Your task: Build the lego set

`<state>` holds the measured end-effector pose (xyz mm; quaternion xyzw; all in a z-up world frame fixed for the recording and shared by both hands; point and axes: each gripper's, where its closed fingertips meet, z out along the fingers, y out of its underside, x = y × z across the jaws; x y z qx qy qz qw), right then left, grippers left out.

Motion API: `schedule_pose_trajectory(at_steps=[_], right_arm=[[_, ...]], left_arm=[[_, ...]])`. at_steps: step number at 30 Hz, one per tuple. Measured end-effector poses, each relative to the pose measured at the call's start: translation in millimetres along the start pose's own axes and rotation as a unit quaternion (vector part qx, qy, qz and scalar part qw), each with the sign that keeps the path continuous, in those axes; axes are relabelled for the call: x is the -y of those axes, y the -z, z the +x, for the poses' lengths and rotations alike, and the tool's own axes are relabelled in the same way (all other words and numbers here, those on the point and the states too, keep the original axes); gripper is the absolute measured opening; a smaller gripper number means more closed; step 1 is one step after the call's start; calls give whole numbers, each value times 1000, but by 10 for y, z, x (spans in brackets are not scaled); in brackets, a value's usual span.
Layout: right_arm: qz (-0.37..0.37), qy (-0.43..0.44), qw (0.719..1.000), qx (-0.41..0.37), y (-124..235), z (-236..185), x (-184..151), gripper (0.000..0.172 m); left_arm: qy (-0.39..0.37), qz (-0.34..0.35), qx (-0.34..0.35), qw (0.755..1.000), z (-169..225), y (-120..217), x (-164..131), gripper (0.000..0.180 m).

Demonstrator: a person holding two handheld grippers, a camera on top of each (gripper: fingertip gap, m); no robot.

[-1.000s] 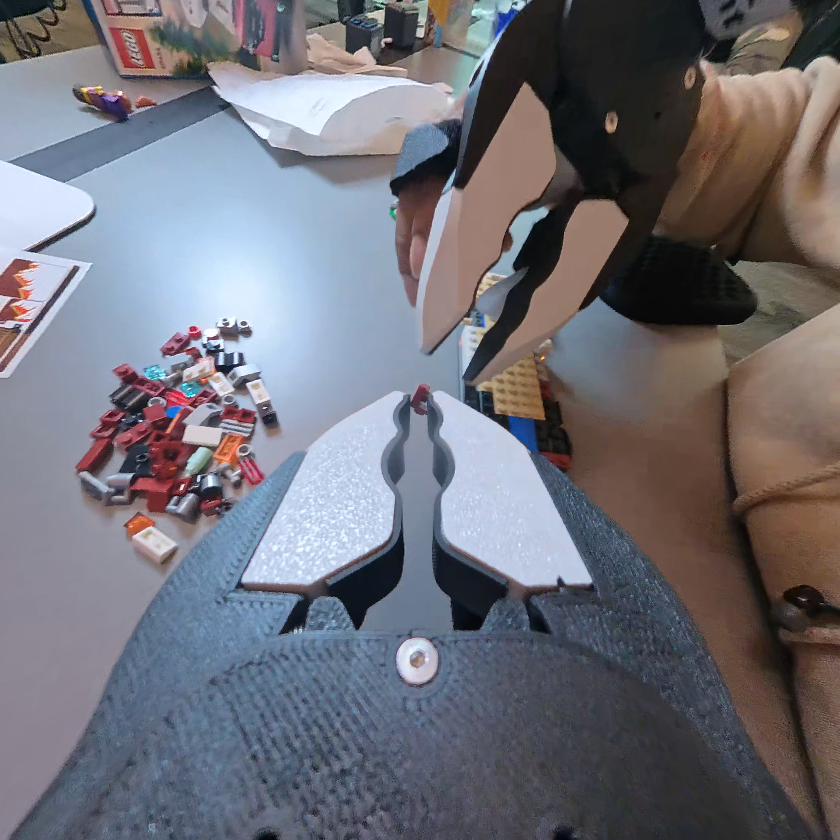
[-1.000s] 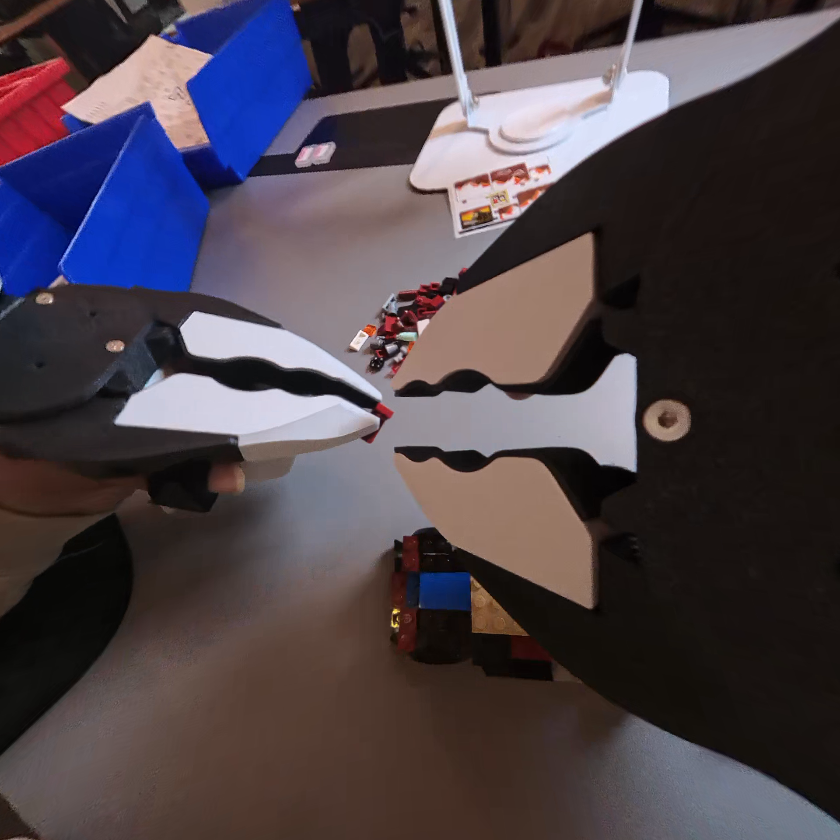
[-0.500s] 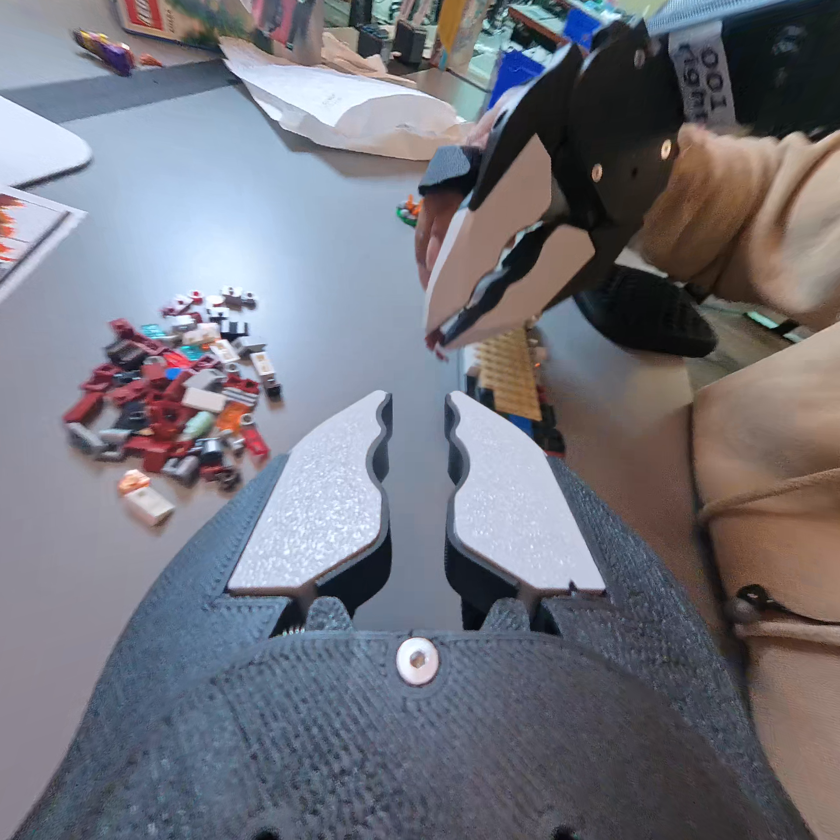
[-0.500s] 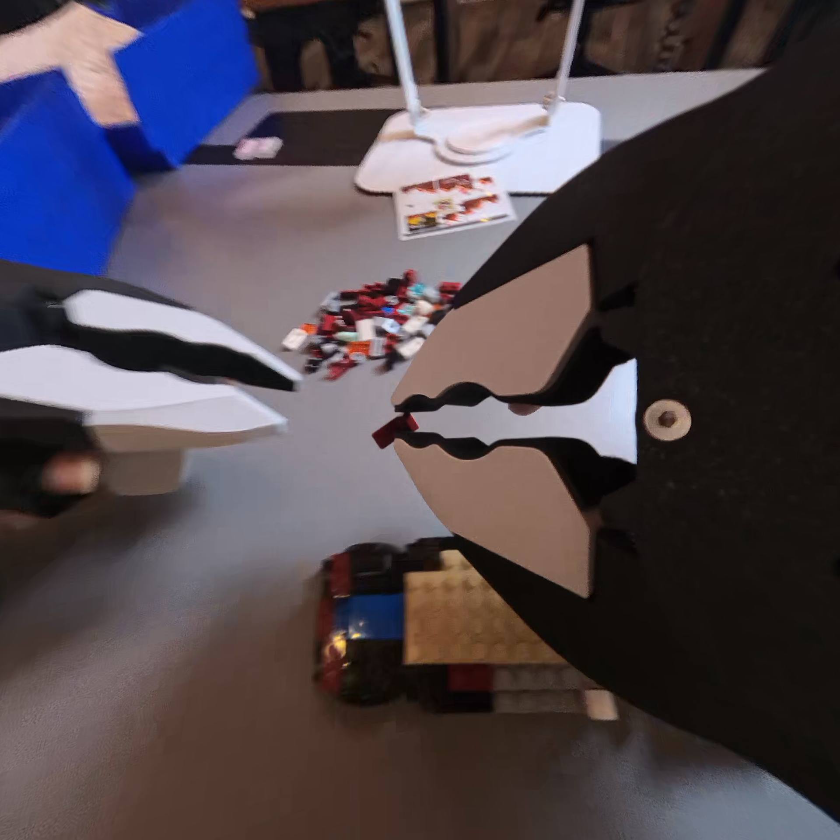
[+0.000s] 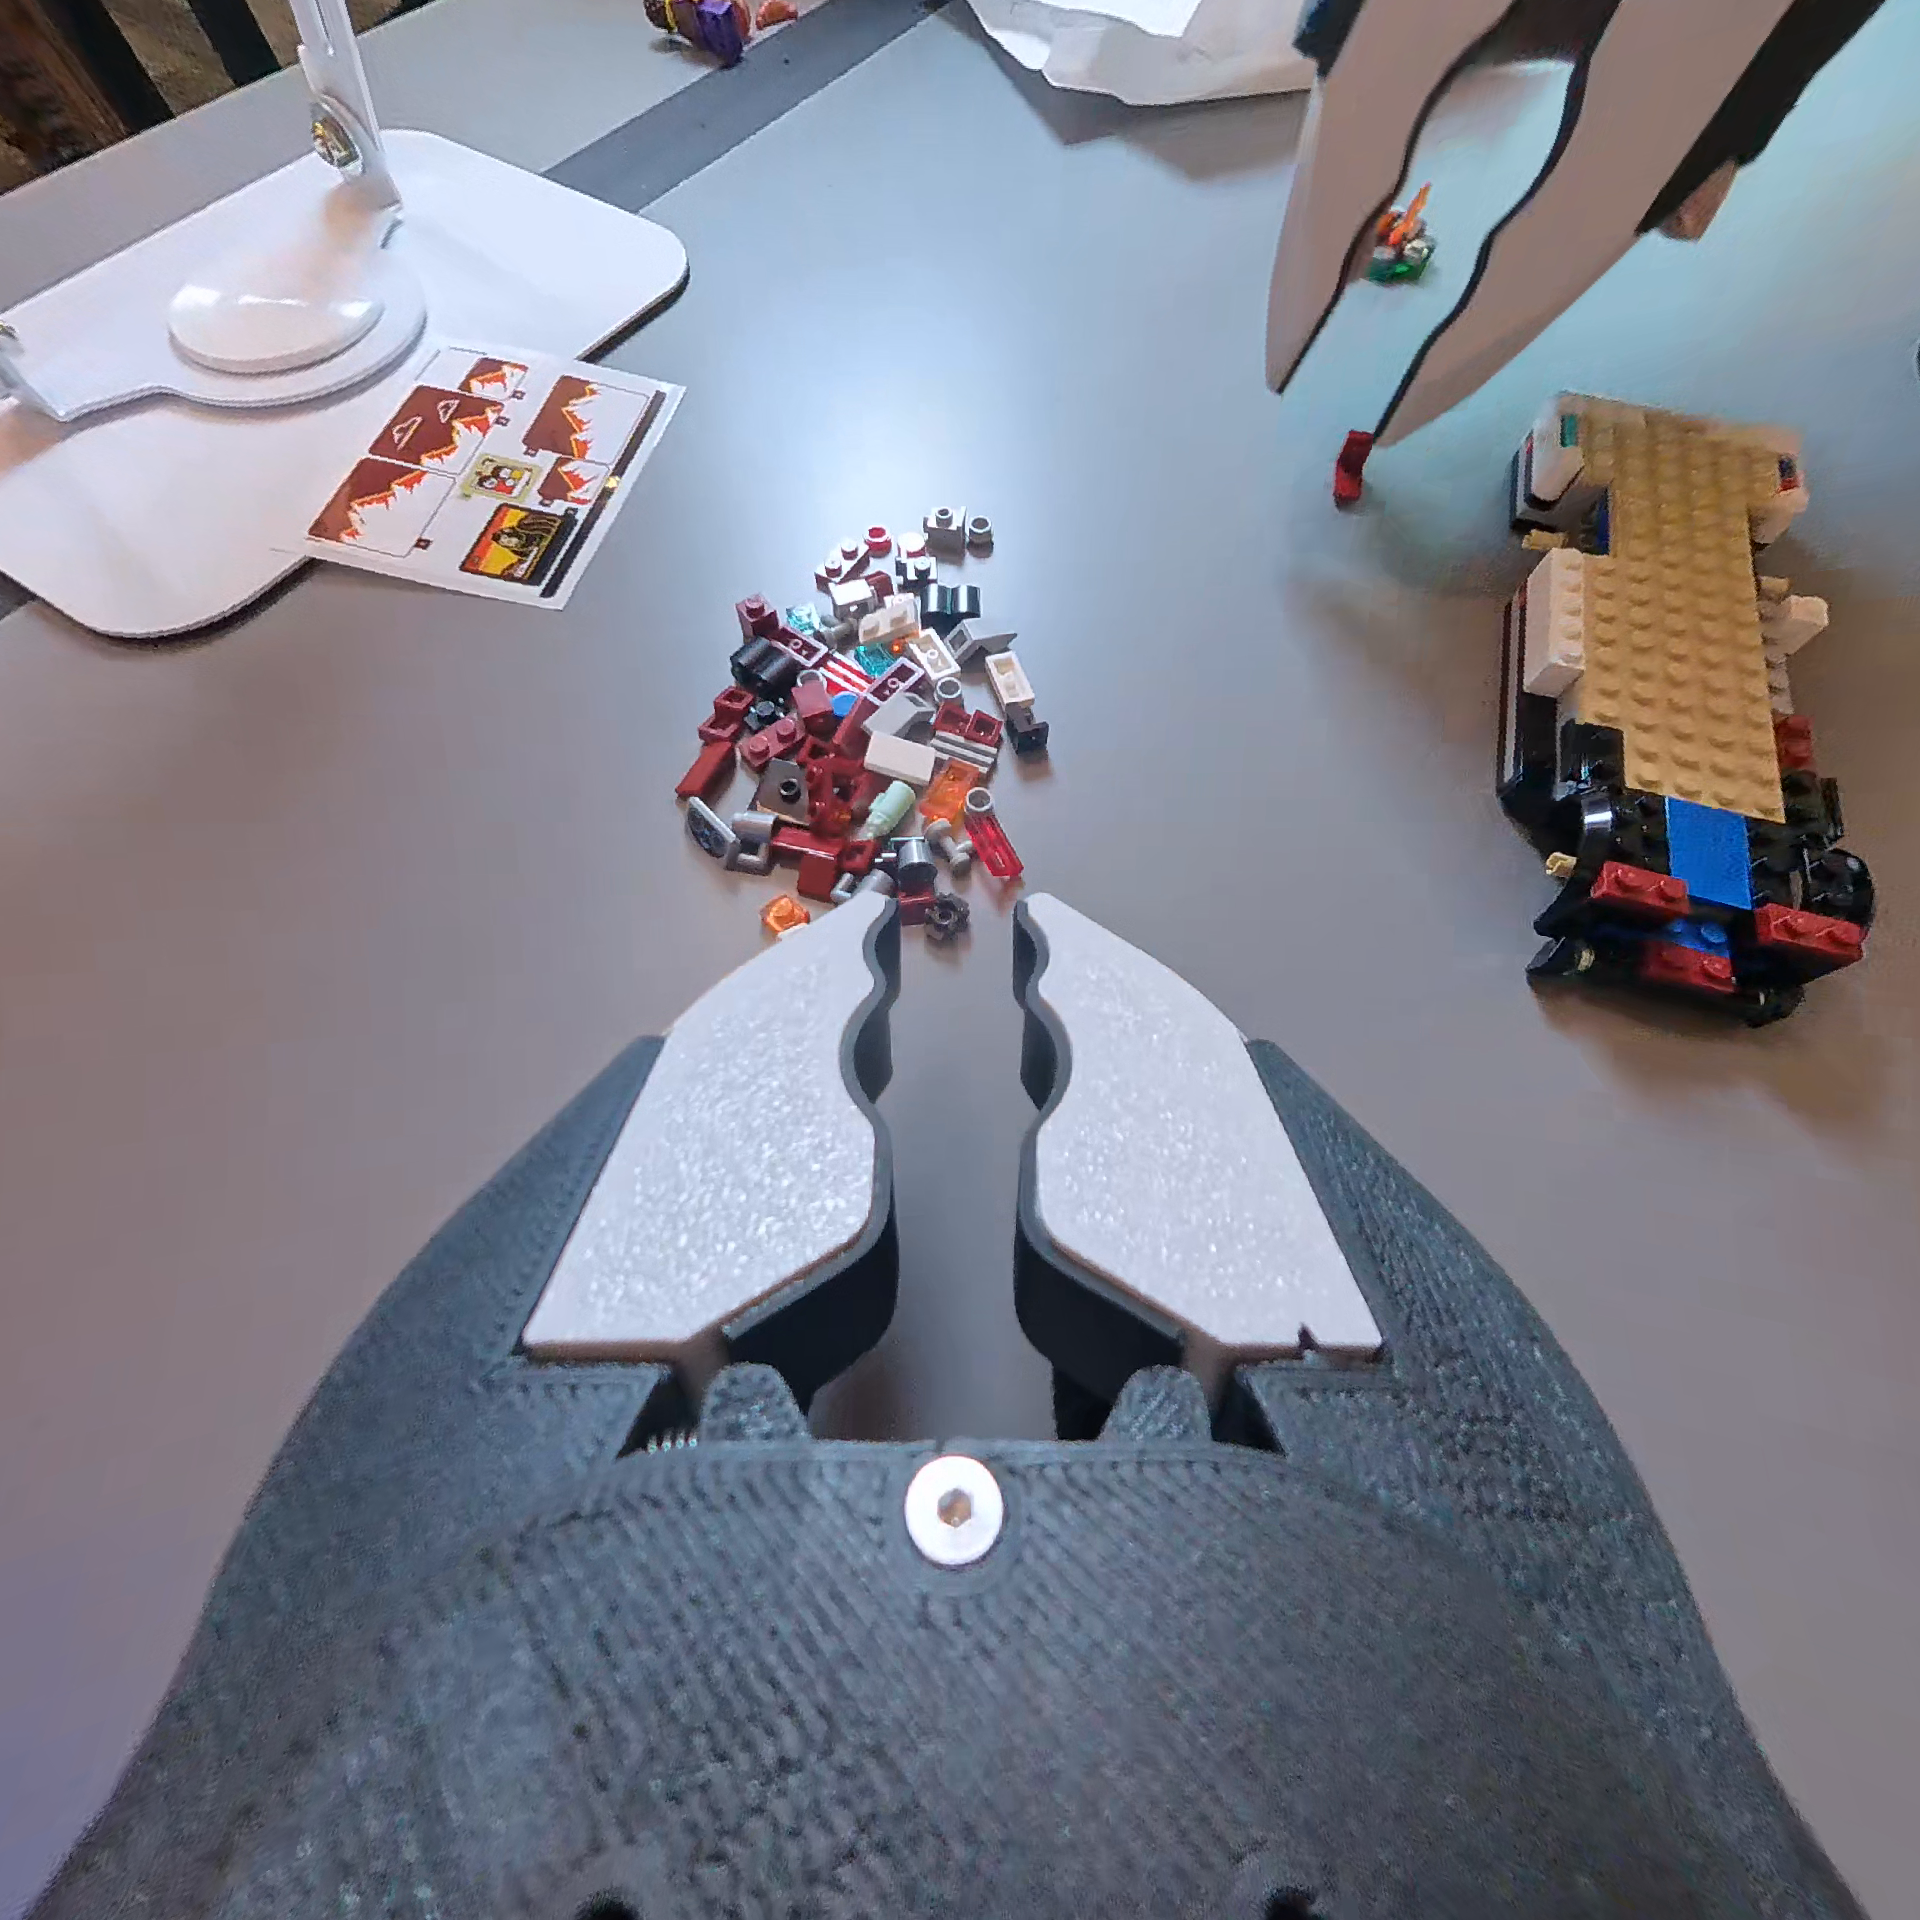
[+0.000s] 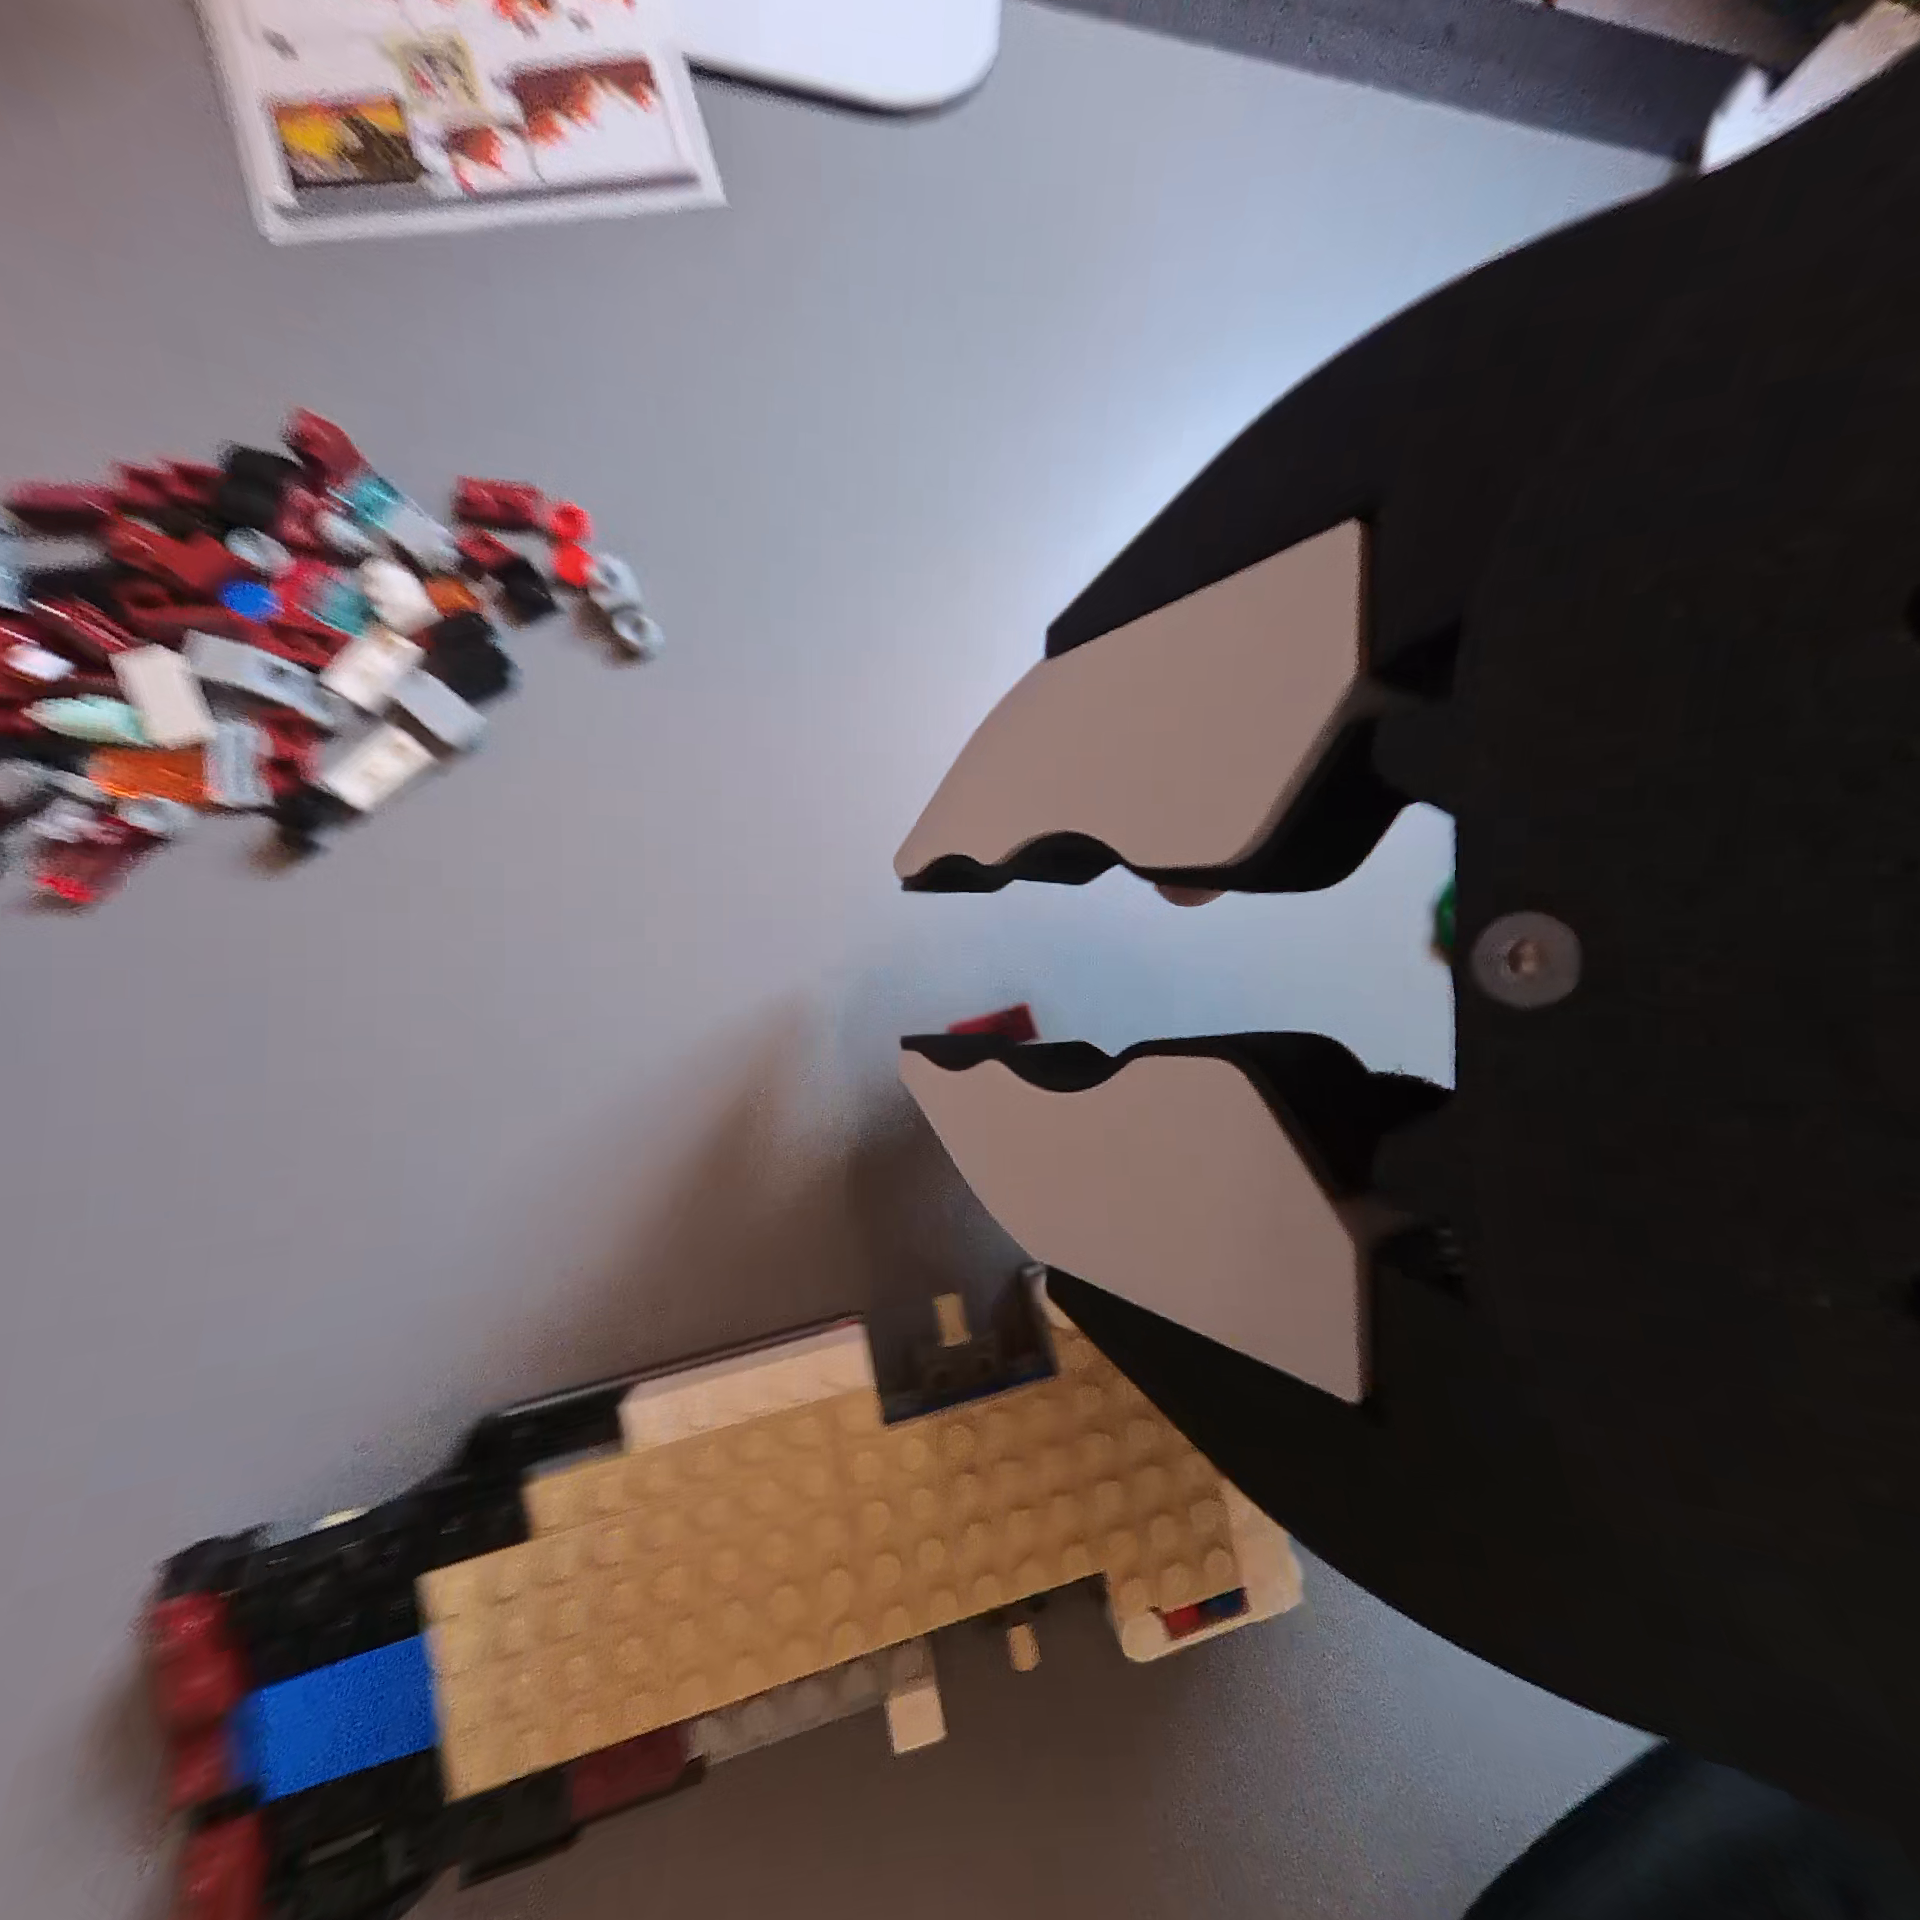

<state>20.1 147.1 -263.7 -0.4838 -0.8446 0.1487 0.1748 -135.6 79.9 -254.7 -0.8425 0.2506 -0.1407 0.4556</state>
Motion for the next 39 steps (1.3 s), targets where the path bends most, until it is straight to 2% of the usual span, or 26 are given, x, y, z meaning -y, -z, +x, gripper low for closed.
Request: schedule_pose_trajectory(at_steps=[5,11,18,22,29,33,39], right_arm=[[97,12,995,3,-86,304,775,23],[90,8,994,55,-567,618,1218,15],[32,45,995,87,-875,599,1244,13],[34,48,995,84,-869,593,1257,7],[143,-4,986,86,-447,539,1472,7],[204,-28,972,116,-259,320,1539,7],[234,3,967,100,-154,-62,1524,7]], left_arm=[[-2,-1,-3,1000,13,1,-15,21],[-10,-4,-4,1000,38,18,-54,19],[-18,-3,-11,1000,25,29,-69,18],[-17,-1,-10,1000,6,40,-61,18],[-5,15,-4,1000,-13,49,-13,18],[3,68,-16,998,75,103,176,19],[32,106,-82,990,415,121,339,21]])
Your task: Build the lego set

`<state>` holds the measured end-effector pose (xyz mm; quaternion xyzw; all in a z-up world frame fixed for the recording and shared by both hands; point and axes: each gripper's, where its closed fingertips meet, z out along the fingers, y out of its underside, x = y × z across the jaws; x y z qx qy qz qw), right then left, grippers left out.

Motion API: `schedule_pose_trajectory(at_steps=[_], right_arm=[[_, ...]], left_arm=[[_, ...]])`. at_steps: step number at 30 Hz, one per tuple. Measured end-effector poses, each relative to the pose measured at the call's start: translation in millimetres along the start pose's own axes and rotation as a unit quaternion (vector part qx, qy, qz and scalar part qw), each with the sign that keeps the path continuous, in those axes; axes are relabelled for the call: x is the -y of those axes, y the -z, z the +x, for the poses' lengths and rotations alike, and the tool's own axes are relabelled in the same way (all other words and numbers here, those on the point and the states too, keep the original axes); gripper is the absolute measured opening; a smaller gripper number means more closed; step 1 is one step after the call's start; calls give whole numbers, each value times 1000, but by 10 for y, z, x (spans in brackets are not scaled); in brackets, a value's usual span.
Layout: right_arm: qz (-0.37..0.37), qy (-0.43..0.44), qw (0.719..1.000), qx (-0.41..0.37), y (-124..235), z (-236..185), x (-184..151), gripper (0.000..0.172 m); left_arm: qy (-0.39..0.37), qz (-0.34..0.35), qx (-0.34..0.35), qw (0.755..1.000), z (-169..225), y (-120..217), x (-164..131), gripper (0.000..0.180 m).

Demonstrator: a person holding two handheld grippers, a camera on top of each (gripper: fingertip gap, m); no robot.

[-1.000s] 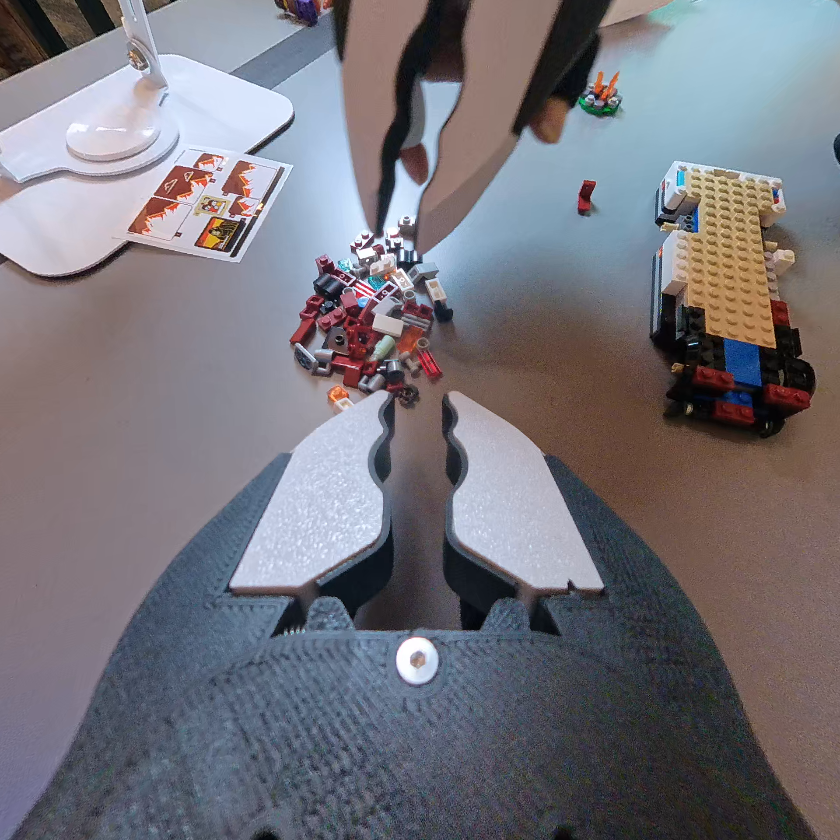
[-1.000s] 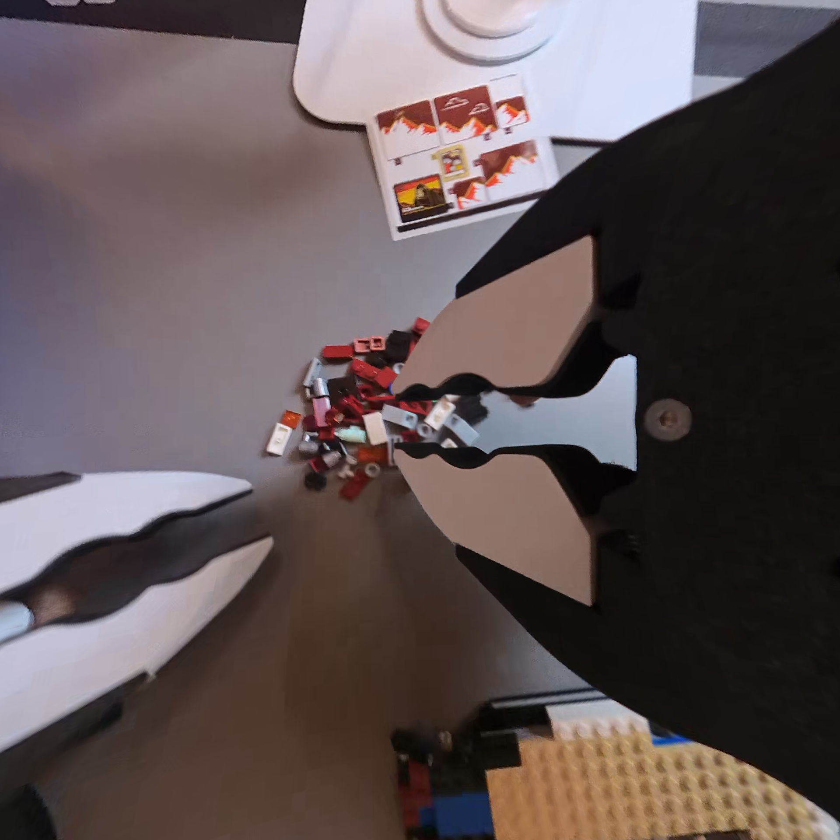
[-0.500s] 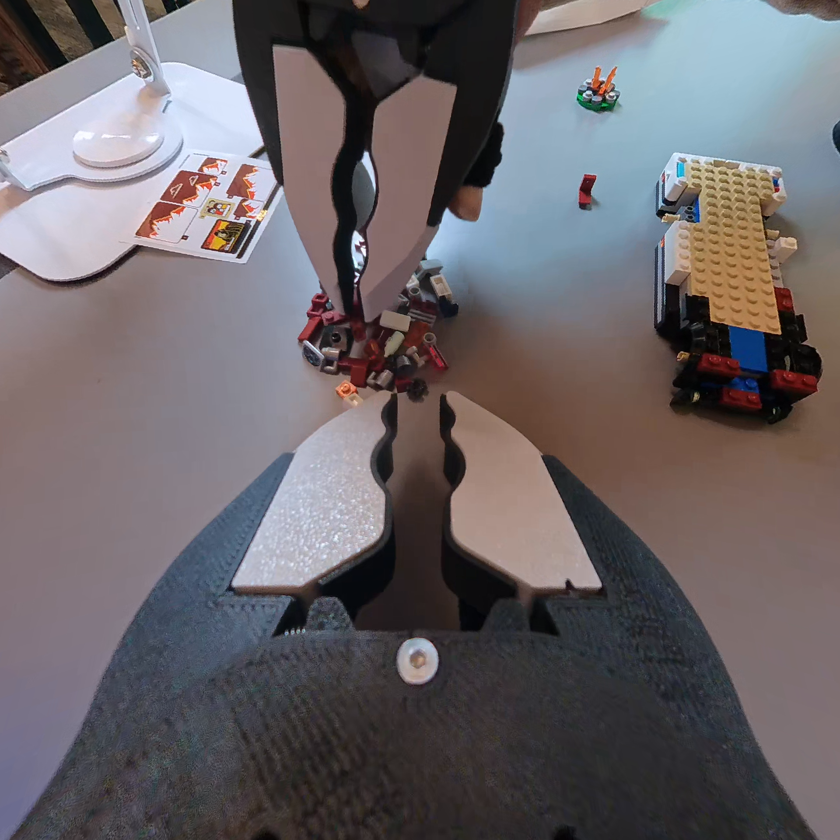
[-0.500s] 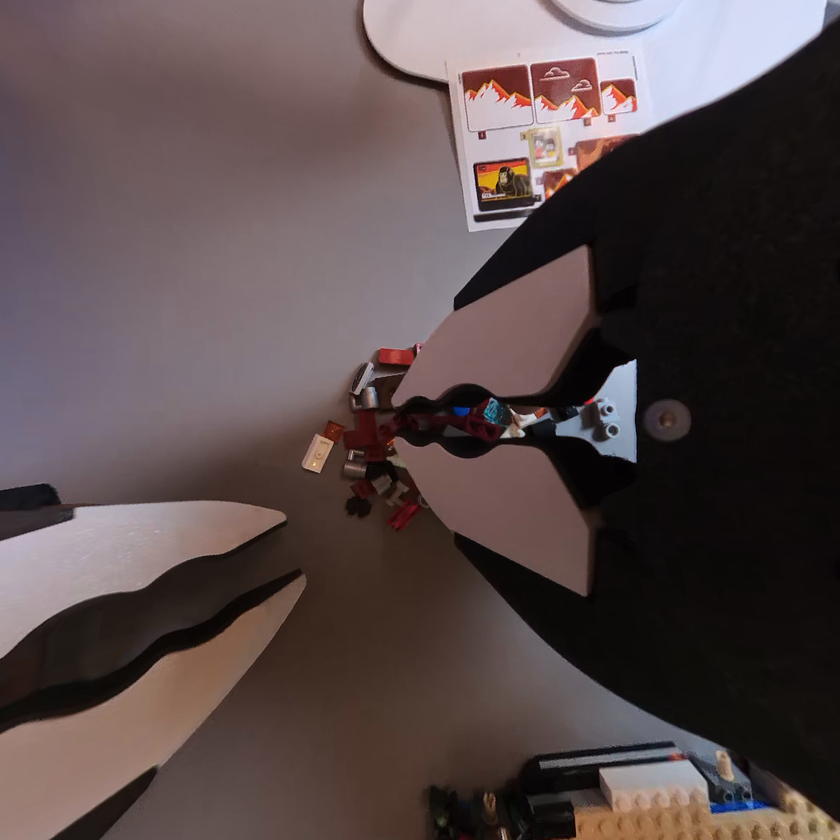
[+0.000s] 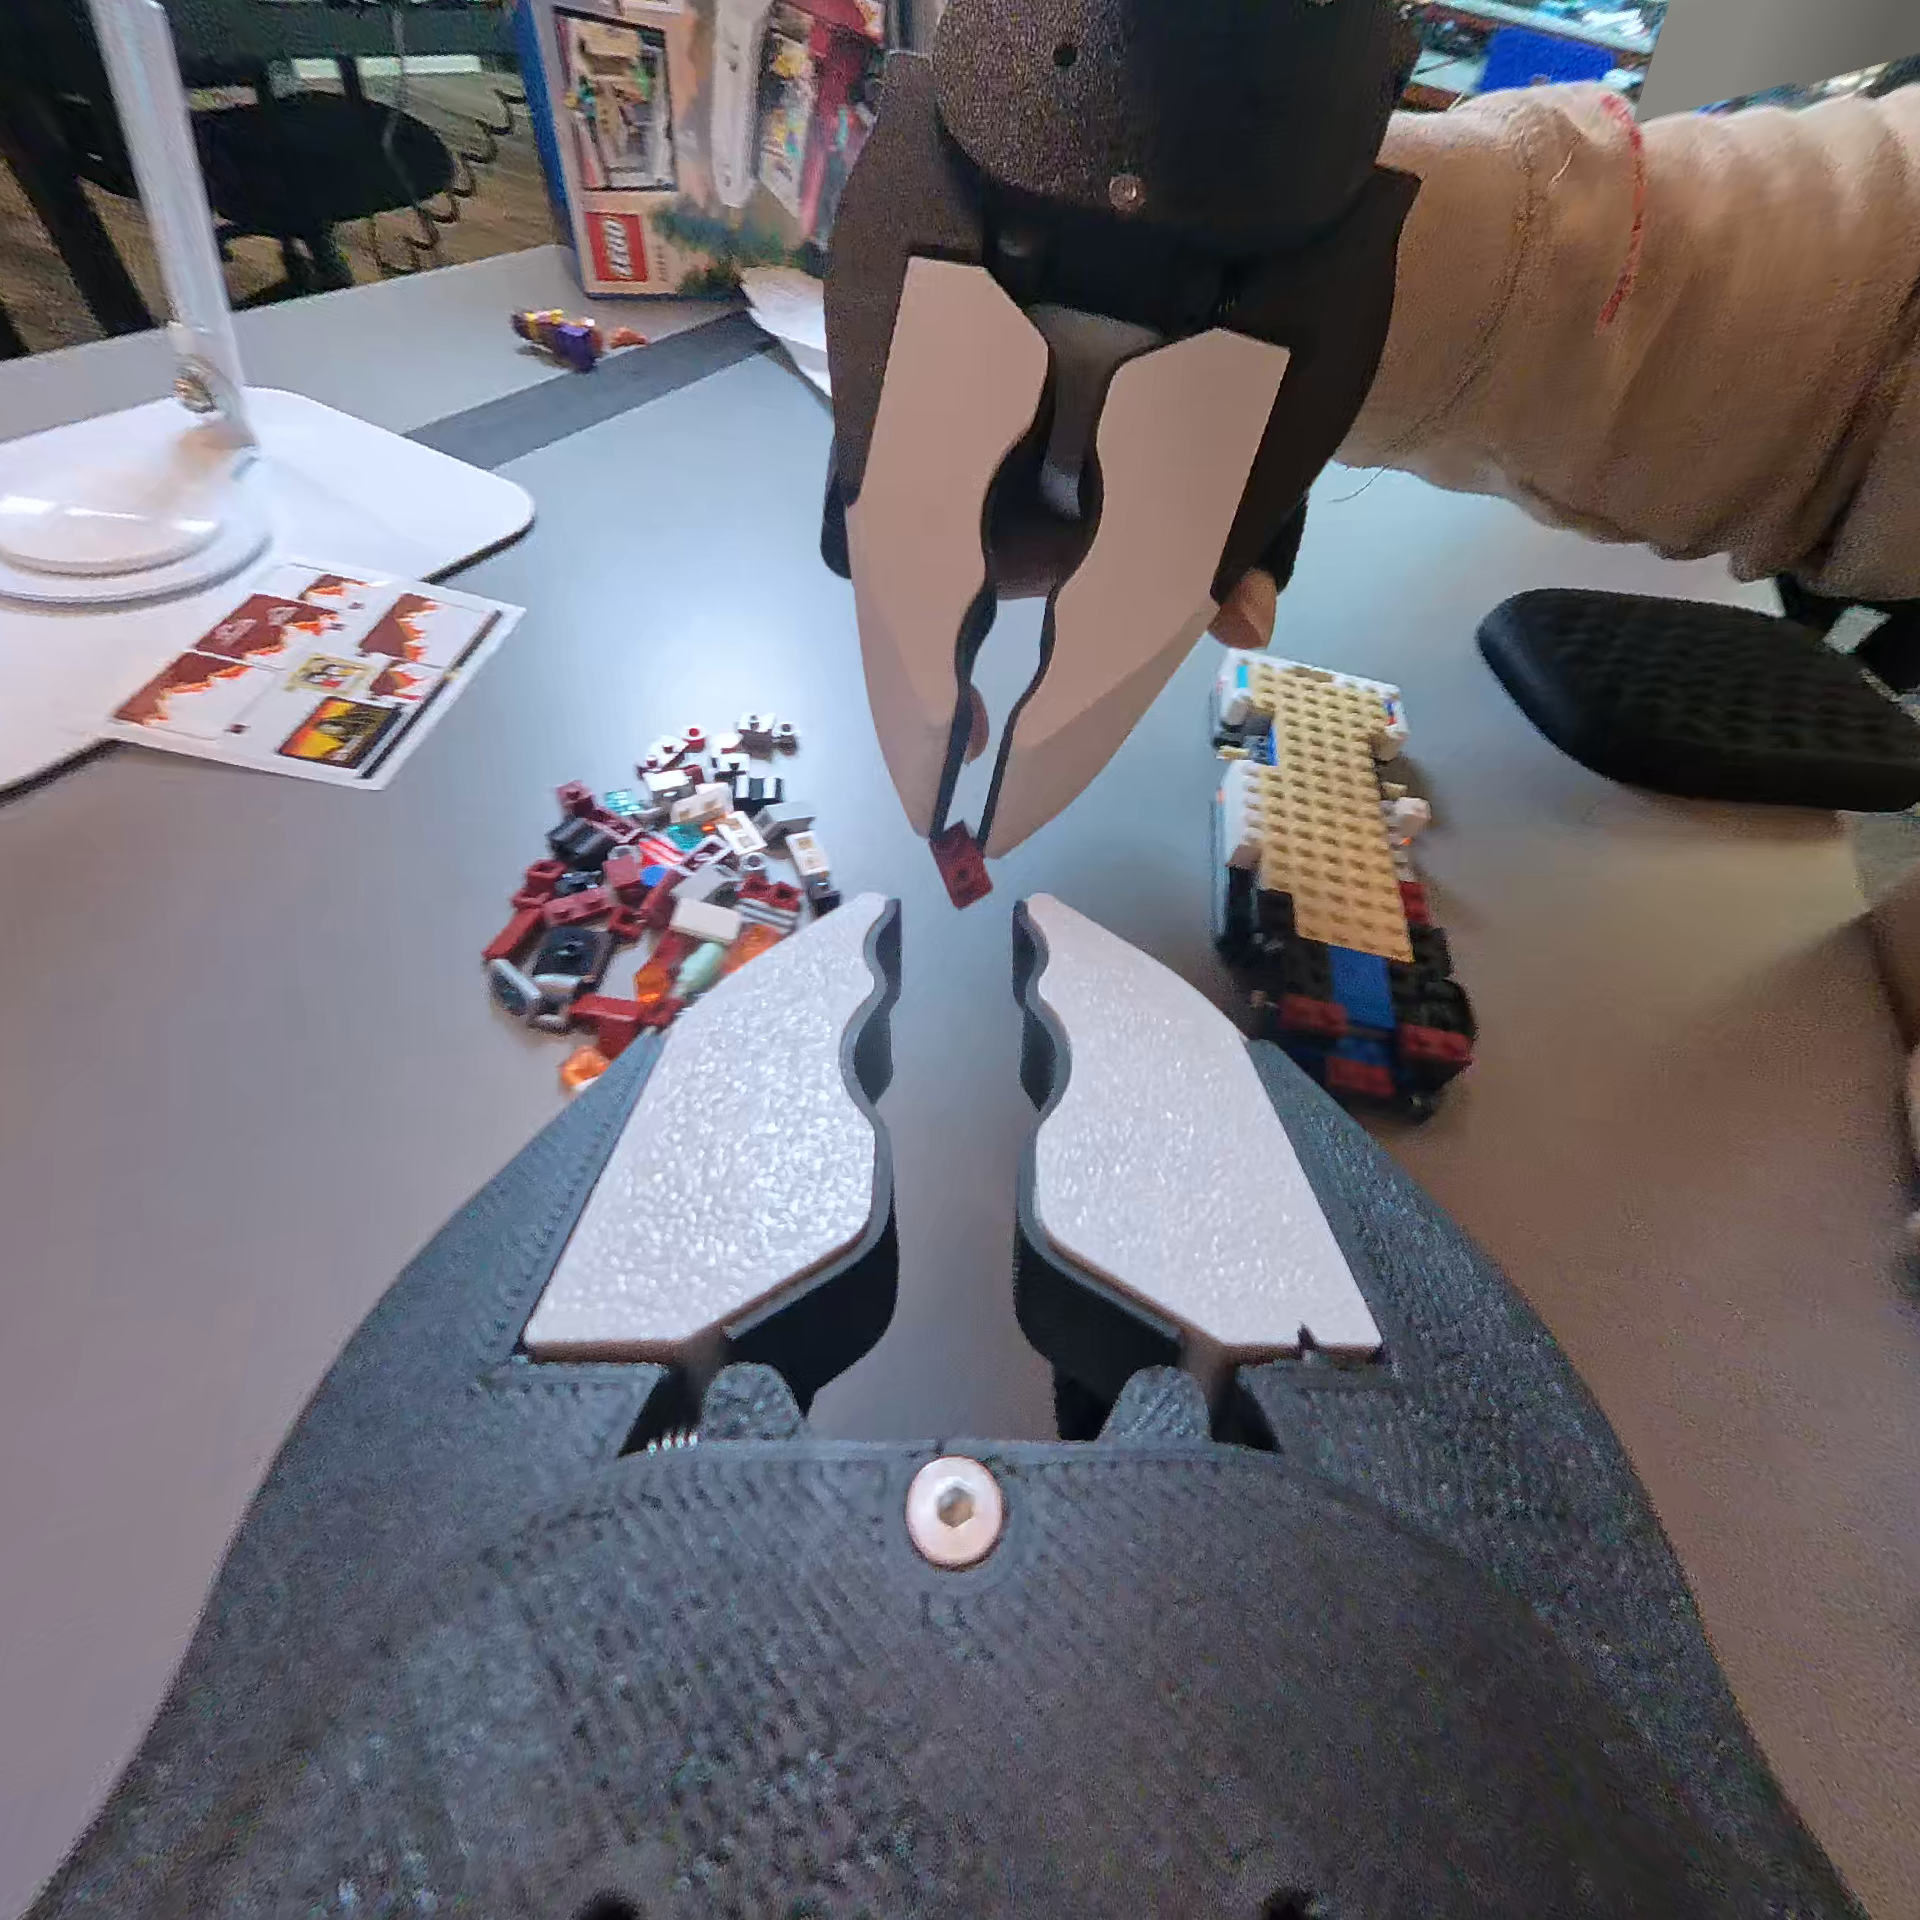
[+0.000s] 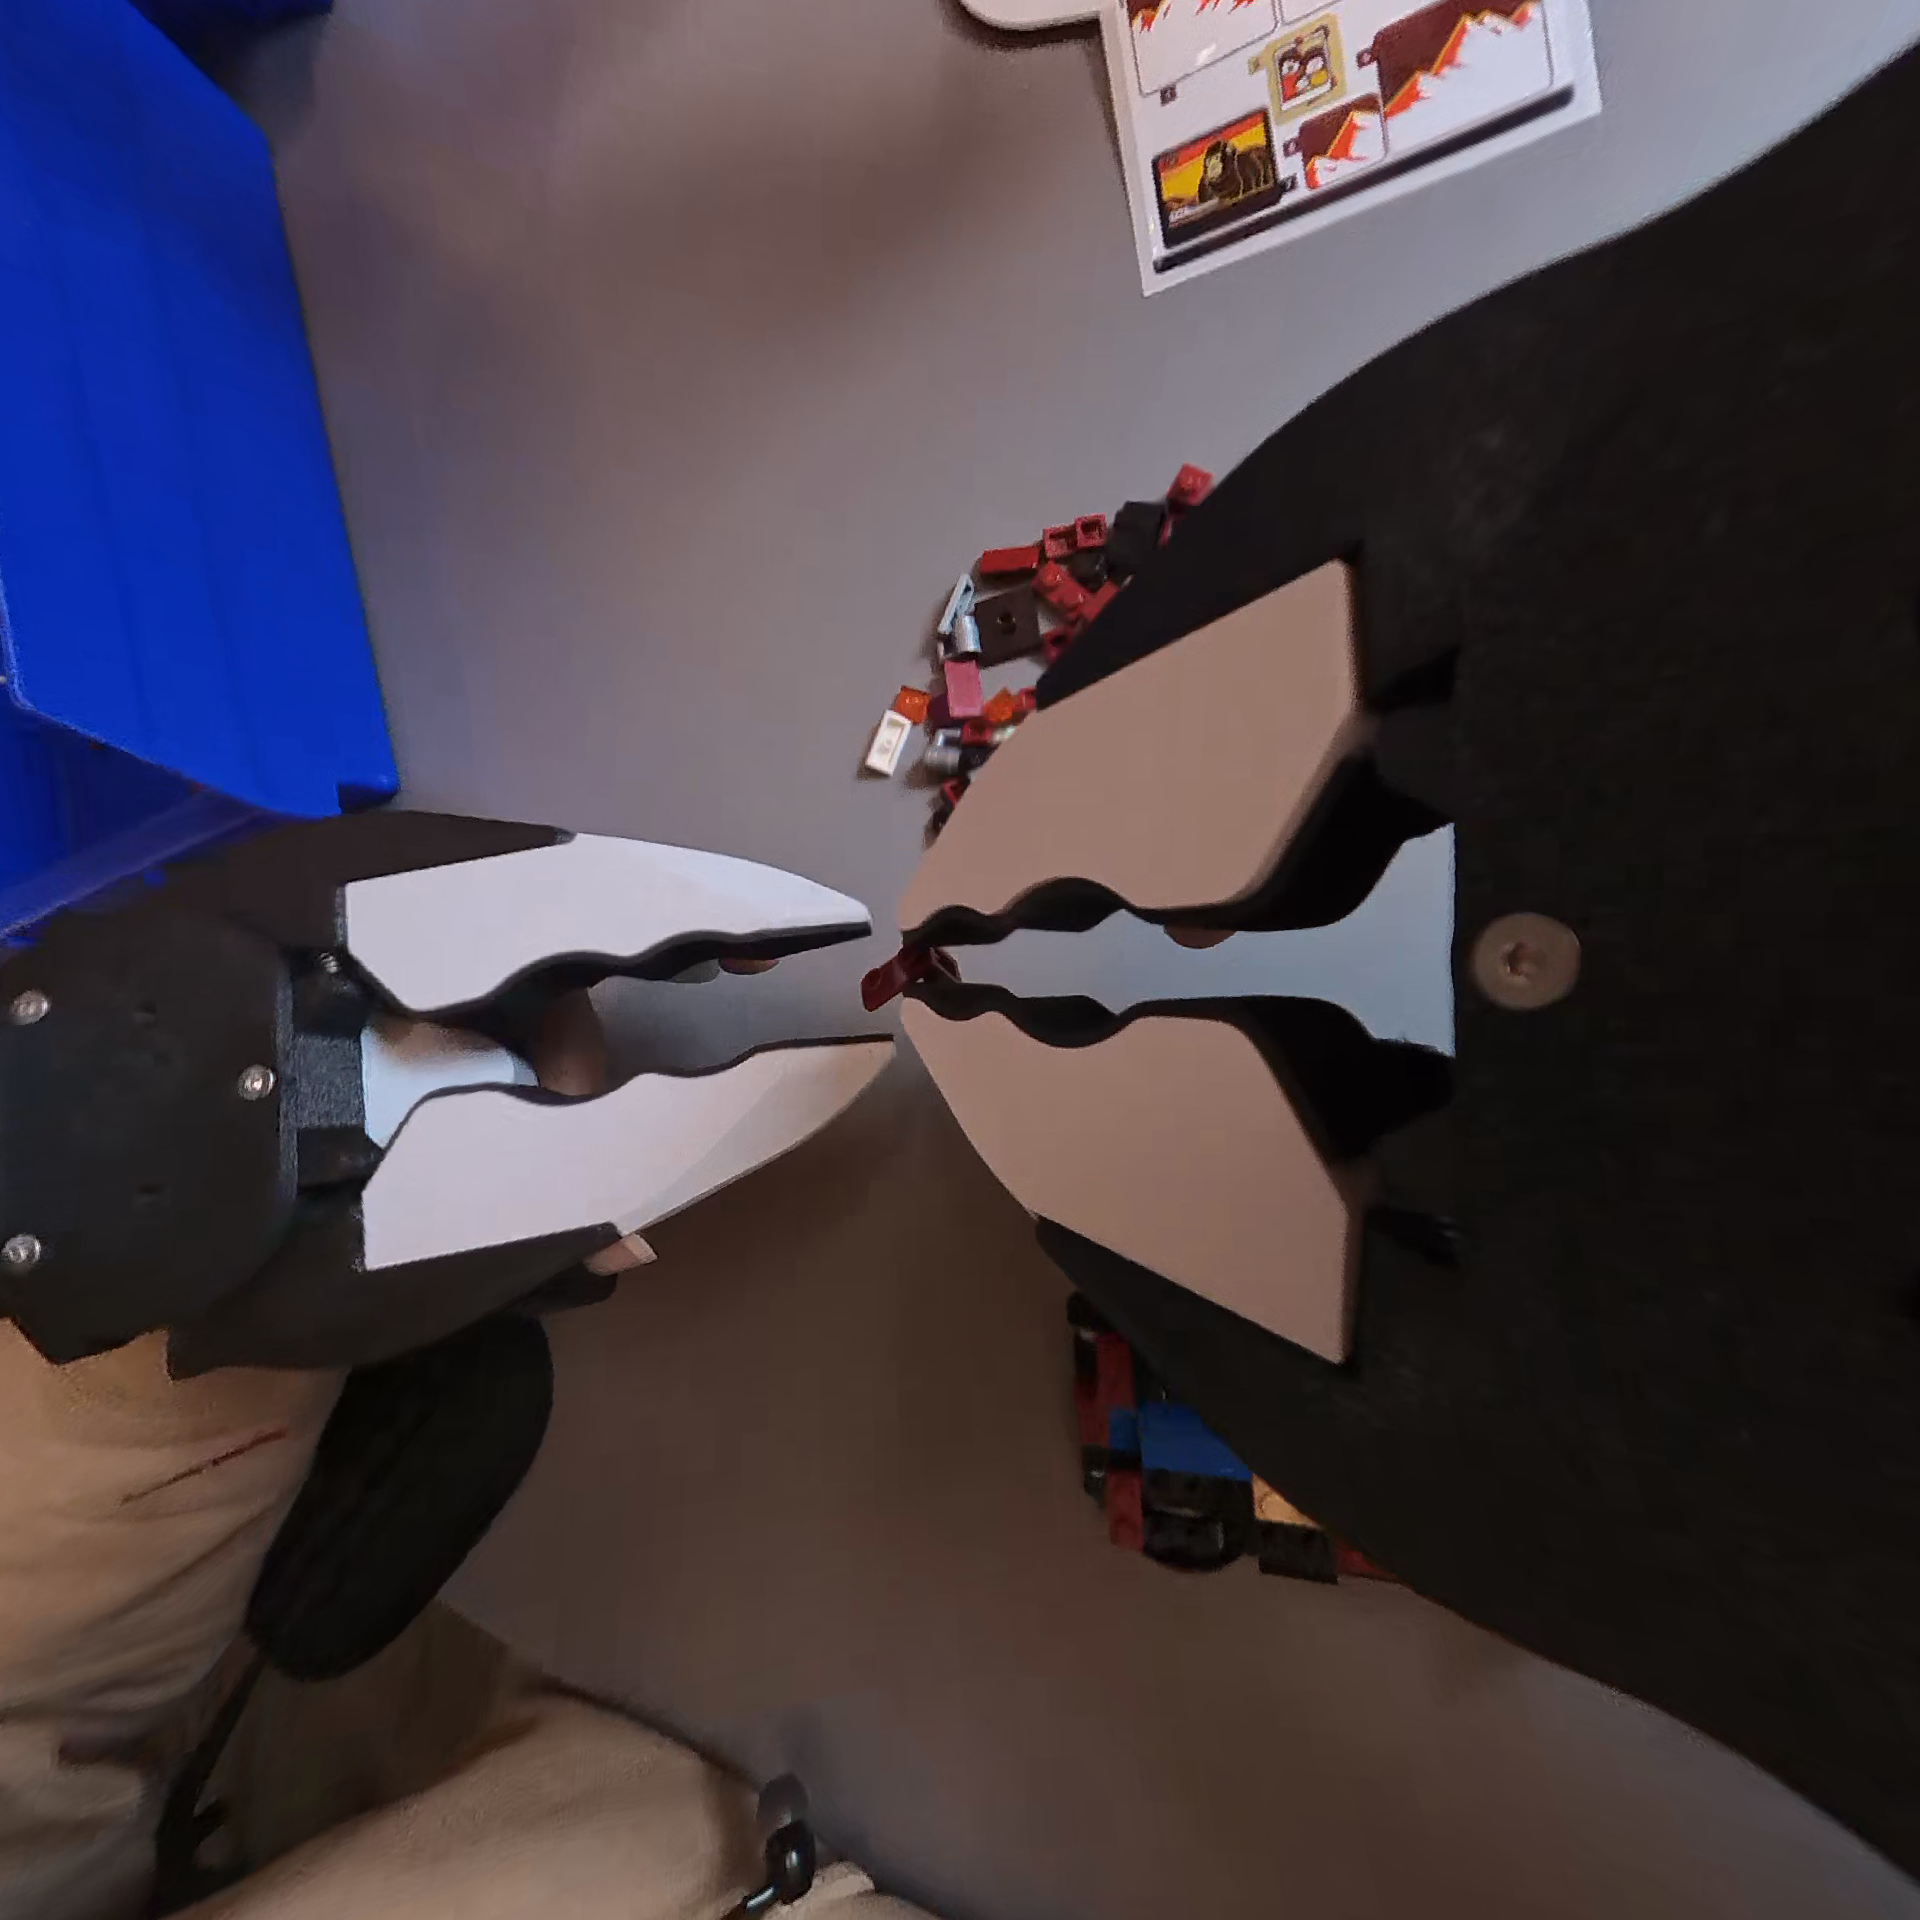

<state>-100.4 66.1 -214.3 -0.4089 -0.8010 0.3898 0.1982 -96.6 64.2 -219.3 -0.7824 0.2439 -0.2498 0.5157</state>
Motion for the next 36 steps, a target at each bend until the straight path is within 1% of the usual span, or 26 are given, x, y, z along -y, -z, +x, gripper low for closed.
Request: schedule_pose_trajectory(at_steps=[3,5,9,11,12,15,18,21,23,25,27,30,31,32,36], right_arm=[[2,11,1000,-6,-11,-160,-8,7],[-6,25,999,-20,-19,-218,-37,7],[-19,36,999,-36,-17,-299,-114,8],[-28,27,998,-41,35,-313,-167,13],[-39,25,998,-52,112,-281,-217,18],[-64,-2,993,-96,504,-133,-411,16],[-122,-36,983,-135,883,-52,-802,15],[-167,-71,972,-148,1062,-96,-1210,15],[-176,-90,969,-145,1063,-154,-1395,15],[-182,-96,968,-143,1025,-182,-1504,16],[-185,-100,968,-138,974,-181,-1551,17],[-195,-96,967,-130,896,-149,-1583,16],[-199,-93,967,-125,867,-145,-1585,10],[-200,-90,968,-118,829,-152,-1570,8],[-189,-61,975,-98,649,-145,-1349,8]], left_arm=[[10,-12,-29,999,157,-77,-41,19],[9,-25,-40,999,231,-115,-84,11],[-5,-47,-47,998,297,-153,-161,9],[-32,-68,-38,996,290,-159,-223,8],[-52,-88,-36,994,288,-153,-282,8],[-107,-145,-28,983,265,-111,-458,8],[-156,-189,-25,969,239,-57,-586,8],[-166,-213,-34,962,244,-18,-655,10],[-162,-217,-38,962,240,-3,-667,13],[-158,-218,-45,962,247,9,-665,18],[-151,-212,-49,964,253,17,-633,23],[-141,-191,-44,970,238,18,-559,25],[-139,-185,-42,972,230,15,-539,25],[-138,-178,-38,974,218,10,-521,25],[-137,-160,-27,977,187,-17,-480,24]])
